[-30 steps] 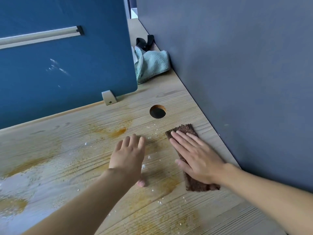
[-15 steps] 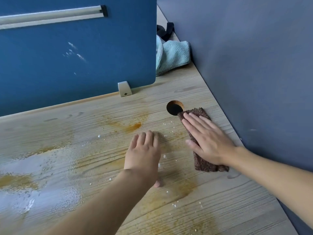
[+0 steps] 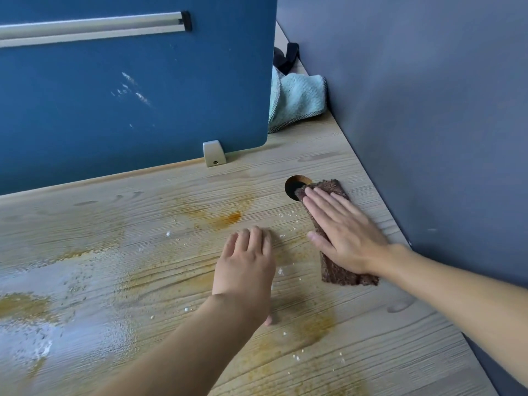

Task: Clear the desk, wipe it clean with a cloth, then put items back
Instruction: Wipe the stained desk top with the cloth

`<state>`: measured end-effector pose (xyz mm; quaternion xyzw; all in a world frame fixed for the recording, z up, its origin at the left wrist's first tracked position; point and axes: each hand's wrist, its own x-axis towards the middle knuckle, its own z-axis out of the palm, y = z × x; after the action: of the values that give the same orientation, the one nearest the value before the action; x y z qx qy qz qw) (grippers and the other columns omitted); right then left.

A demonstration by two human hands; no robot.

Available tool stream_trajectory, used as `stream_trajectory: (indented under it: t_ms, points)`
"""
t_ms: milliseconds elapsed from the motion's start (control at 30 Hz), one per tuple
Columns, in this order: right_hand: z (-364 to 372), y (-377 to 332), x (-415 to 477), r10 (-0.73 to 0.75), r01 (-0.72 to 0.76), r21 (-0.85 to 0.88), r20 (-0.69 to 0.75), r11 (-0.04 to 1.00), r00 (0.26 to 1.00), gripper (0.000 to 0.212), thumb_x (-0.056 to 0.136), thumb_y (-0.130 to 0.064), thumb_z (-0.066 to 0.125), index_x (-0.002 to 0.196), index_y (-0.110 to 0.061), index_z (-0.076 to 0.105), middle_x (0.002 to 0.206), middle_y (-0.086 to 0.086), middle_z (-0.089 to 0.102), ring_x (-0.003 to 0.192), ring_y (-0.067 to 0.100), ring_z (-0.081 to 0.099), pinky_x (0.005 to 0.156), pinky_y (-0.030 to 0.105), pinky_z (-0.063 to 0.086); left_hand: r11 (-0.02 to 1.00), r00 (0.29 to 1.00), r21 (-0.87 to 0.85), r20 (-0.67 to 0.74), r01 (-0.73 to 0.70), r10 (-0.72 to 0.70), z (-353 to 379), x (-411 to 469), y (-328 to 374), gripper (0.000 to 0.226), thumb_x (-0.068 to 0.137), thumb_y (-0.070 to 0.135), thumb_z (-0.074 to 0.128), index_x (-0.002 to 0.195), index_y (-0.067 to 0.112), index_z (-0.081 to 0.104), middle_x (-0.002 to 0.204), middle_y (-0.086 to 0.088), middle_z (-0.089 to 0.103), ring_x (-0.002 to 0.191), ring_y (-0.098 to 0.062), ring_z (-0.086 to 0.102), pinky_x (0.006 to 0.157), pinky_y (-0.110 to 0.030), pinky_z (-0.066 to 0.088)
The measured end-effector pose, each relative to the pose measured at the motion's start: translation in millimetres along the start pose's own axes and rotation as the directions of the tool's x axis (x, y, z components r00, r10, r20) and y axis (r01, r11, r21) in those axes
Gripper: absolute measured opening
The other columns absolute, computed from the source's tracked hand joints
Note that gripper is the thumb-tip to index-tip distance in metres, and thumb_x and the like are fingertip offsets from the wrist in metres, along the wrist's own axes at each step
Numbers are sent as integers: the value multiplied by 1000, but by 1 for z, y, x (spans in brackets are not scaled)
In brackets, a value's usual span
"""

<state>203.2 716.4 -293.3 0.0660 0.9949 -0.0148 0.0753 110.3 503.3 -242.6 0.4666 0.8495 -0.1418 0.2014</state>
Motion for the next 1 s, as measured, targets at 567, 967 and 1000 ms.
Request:
stream_trajectory:
  t_ms: [567,967,1000]
  points:
    - [-4,6,23,33,-32,20,-31,999,999,70,101,-57,-1,158,-17,-7,165,-1,-16,151,10,-15,124,35,-4,1000,1000,-3,-8,6,-6,-3,-1,2,144,62,54,86,152,0,-12,156,-11,2,148,-34,2,125,-41,1]
    - [0,-21,16,119,-116,61,-44,991,992,71,101,-56,0,158,-13,-5,165,3,-14,152,14,-15,125,36,-2,999,1000,-29,-4,26,-26,-3,-1,4,140,63,50,88,153,3,-9,154,-13,5,148,-32,4,125,-41,2]
    - [1,-26,2,41,-39,50,-30,998,999,70,102,-56,1,158,-14,-5,165,2,-15,151,12,-17,124,36,-3,999,1000,-27,2,28,-28,-3,-1,5,140,63,49,88,153,3,-9,155,-12,5,148,-33,4,125,-41,2]
